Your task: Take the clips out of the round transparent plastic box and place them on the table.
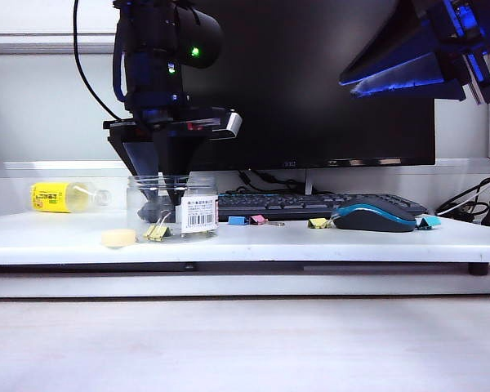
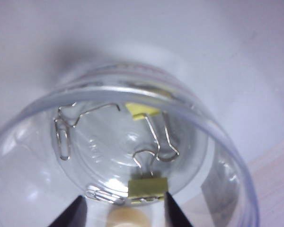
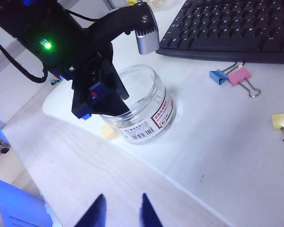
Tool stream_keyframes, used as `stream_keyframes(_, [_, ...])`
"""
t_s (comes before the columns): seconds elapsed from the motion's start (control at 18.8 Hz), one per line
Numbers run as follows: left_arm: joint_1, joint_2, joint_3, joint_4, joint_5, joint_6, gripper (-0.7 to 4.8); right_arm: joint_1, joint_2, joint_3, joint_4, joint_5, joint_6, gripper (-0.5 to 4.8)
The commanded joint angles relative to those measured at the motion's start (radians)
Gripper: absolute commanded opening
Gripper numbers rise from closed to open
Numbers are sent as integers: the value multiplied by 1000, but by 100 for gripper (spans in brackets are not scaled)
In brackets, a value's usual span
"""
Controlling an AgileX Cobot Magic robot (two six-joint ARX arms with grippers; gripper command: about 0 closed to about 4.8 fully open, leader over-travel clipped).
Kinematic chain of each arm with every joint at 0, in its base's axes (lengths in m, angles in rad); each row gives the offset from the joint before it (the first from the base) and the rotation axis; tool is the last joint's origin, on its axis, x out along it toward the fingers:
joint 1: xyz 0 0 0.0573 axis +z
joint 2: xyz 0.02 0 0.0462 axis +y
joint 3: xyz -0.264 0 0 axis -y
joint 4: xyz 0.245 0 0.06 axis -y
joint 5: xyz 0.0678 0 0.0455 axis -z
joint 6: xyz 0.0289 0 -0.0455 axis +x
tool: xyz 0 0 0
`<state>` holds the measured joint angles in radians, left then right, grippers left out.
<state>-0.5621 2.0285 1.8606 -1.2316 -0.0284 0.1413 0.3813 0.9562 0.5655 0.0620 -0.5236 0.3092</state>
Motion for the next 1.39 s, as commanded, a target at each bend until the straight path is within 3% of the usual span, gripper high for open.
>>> stream_keyframes(0.05, [0,-1,3,11,-1,5,215,0,-1,4,18,-2,-3,99])
stream_keyframes(1.17, [8,163,3,143,8,3,200,0,-1,3,18,10,-3,99])
stream_keyframes(1.28, [8,164,3,160,10,2,126,0,-1,3,18,10,-3,99])
stream_keyframes(1.39, [8,164,4,168,6,1,94,0,-1,3,18,9,-3,99])
